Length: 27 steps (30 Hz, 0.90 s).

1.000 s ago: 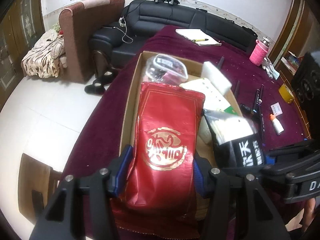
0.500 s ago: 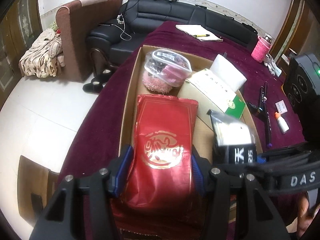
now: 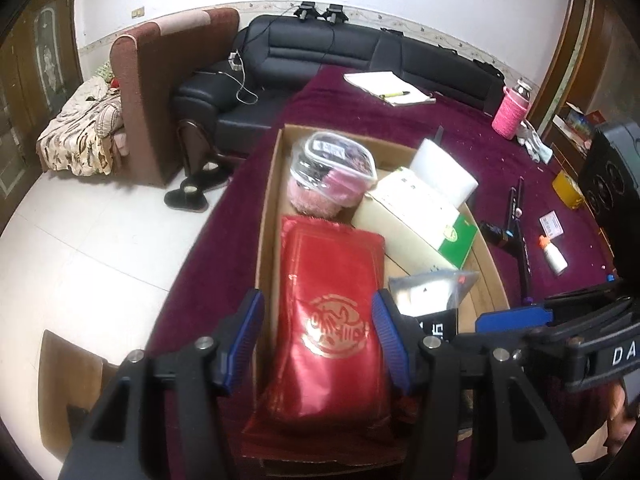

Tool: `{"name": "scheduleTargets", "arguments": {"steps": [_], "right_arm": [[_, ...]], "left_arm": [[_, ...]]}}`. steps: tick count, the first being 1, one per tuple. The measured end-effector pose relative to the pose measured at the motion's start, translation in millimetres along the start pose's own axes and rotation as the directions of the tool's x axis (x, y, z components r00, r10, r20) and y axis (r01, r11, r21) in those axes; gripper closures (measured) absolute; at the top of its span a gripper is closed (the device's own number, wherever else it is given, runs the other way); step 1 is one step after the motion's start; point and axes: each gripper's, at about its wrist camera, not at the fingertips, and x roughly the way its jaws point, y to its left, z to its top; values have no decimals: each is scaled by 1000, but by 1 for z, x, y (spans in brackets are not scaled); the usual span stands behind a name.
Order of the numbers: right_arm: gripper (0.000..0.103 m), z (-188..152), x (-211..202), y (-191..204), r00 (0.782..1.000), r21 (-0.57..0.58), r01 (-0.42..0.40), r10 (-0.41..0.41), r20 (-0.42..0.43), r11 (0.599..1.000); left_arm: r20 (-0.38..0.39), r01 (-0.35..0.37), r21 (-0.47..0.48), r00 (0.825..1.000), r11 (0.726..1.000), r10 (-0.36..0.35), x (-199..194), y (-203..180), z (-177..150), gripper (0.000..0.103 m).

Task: Organize objects
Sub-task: 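Lower red bag and printed packet into the cardboard box while both grippers open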

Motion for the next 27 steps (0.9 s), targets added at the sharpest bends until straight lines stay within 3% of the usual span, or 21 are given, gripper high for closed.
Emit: {"name": "scheduleTargets", "arguments": {"steps": [9, 14, 27], "right_arm": [[48, -6, 13, 0, 998, -33, 4, -6, -69, 999], [48, -3, -2, 3, 1000, -57, 0, -1, -19, 998], [48, -13, -59, -48, 995, 77, -23, 16, 100, 997]], "left_arm": [[-54, -11, 38, 998, 999, 13, 8, -4, -11, 50], [-17, -6, 21, 1000, 1000, 6, -5, -2, -6, 50], [26, 40, 62, 999, 997, -42, -16, -37, 18, 50]]}}
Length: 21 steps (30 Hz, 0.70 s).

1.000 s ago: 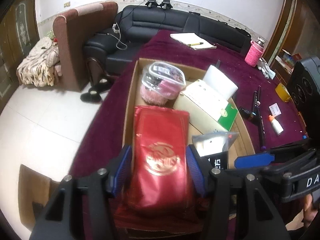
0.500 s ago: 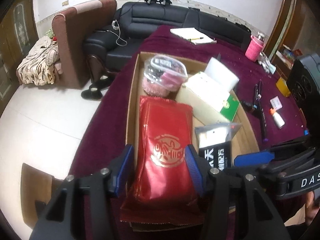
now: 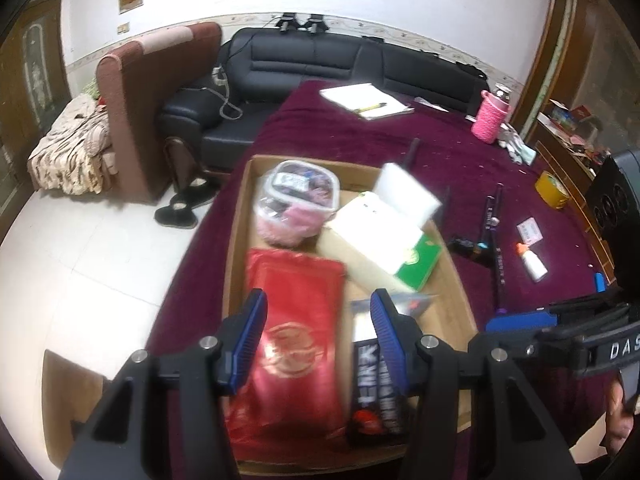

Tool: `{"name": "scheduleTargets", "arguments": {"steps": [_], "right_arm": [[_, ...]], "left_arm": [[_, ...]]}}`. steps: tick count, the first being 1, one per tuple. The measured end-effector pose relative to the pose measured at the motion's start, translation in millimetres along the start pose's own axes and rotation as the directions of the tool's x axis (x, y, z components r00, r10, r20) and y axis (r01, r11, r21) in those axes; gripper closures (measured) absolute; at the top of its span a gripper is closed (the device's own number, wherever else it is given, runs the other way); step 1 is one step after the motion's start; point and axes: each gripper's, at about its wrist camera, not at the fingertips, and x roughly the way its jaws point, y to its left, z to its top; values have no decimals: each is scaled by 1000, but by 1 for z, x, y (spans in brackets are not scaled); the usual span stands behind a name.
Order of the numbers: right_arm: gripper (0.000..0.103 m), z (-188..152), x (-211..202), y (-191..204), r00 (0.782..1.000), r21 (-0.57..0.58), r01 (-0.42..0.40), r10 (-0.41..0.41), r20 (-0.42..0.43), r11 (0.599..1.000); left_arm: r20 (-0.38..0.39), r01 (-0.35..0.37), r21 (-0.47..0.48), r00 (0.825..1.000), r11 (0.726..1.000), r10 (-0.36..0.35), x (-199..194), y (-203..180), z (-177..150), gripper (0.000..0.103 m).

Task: Organize objects
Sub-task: 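Lower red bag and printed packet into the cardboard box while both grippers open, then grasp the black marker with the purple cap with the left gripper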

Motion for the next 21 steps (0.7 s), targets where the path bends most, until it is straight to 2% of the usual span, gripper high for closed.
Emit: {"name": "scheduleTargets", "arguments": {"steps": [6, 13, 16, 18, 21], "right_arm": [[47, -3, -39, -50, 997, 144, -1, -11, 82, 990], [45, -15, -90, -119, 983, 302, 9, -64, 172, 953], [43, -22, -102, -144, 979, 358, 2, -74, 188, 934], [43, -28, -110, -155, 978, 377, -1, -78, 195, 926], [43, -34, -118, -168, 976, 392, -2, -83, 200, 920]], "left_arm": [[-14, 61, 54, 998, 997, -60, 6, -36, 10, 50], [-64, 161, 136, 986, 978, -153, 22, -96, 16, 50], [-132, 245, 121, 964, 962, -229, 38, -123, 18, 50], [-184, 298, 98, 943, 949, -278, 53, -142, 19, 50], [-243, 311, 101, 929, 945, -279, 71, -165, 17, 50]]}}
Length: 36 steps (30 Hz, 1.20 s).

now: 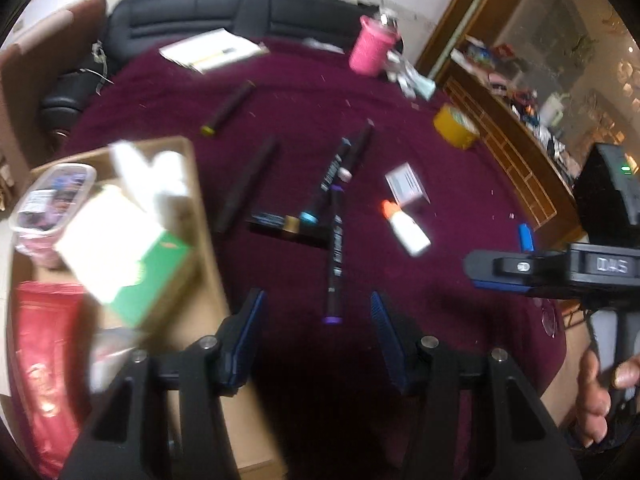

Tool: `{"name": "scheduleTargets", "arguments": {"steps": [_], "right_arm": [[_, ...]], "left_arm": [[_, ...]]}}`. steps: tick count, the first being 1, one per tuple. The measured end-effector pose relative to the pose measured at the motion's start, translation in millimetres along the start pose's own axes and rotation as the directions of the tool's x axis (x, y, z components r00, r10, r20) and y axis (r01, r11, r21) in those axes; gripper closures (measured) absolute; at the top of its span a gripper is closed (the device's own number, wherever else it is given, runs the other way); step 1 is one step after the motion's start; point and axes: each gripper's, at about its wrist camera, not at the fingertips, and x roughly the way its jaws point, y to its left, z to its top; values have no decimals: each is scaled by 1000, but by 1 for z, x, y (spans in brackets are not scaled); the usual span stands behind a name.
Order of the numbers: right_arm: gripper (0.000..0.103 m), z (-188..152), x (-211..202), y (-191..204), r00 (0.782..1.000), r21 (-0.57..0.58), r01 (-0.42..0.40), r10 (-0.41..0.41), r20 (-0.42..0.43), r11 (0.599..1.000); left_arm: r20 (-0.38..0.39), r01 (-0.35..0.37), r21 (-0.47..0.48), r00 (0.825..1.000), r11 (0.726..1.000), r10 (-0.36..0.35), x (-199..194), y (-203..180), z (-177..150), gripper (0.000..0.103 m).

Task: Organize objects
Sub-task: 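Grasp the black marker with the purple cap with the left gripper, then grasp the small white box with the right gripper while the left gripper holds the marker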

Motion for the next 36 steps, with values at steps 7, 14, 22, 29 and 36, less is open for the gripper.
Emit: {"name": "scheduleTargets", "arguments": {"steps": [7, 14, 22, 29, 36], "right_arm": [[43, 1, -13, -31, 1000, 35, 3, -3, -3, 999], [43, 3, -23, -55, 1000, 50, 9, -9, 0, 999], [41, 13, -24, -68, 1000, 37, 6, -5, -13, 999], [39, 38, -19, -60, 1000, -19, 10, -11, -12, 1000], [27, 92, 2, -41, 999, -81, 44, -44, 1, 996]], "left_arm": [[-115, -68, 2, 991, 998, 68, 56, -18, 10, 51], [-162, -134, 46, 977, 990, 140, 92, -34, 21, 64], [-122, -195, 33, 973, 980, 198, 111, -38, 43, 80], [-90, -217, 25, 972, 976, 218, 107, -40, 32, 89], [-99, -193, -23, 977, 981, 190, 90, -46, -2, 89]]}}
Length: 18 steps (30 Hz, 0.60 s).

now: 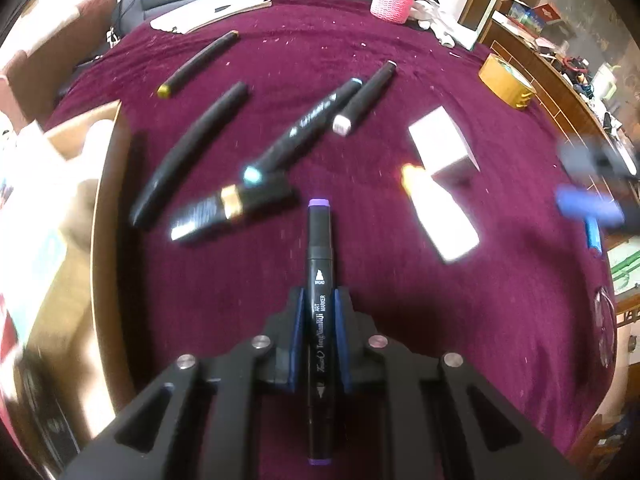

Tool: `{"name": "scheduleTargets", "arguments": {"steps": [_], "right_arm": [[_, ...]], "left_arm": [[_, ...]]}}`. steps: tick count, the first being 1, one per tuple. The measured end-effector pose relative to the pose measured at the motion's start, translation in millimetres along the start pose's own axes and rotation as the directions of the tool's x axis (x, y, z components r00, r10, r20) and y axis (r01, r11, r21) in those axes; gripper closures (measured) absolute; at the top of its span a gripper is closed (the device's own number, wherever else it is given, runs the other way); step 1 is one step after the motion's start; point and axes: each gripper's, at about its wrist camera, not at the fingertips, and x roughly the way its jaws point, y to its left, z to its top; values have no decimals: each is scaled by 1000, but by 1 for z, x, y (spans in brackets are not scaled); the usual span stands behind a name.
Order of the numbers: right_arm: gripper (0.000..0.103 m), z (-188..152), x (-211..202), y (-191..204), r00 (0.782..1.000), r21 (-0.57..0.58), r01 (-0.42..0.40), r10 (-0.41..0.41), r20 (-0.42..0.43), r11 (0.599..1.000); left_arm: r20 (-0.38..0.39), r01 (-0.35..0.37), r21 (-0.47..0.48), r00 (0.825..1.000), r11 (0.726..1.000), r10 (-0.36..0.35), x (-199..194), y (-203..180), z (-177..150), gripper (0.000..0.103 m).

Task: Organize objects
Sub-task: 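Grasp the small white box with the right gripper while the left gripper holds the marker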

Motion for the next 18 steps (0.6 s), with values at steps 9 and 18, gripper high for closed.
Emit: {"name": "scheduleTargets", "arguments": {"steps": [9, 18], "right_arm": [[53, 29, 69, 5, 992, -42, 40, -45, -117, 998], [65, 13, 51, 12, 996, -74, 33, -39, -80, 997]], "left_arm": [[16, 18, -48, 1000, 999, -17, -8, 4, -20, 89], [48, 55, -88, 998, 995, -51, -11, 11, -26, 89]]}}
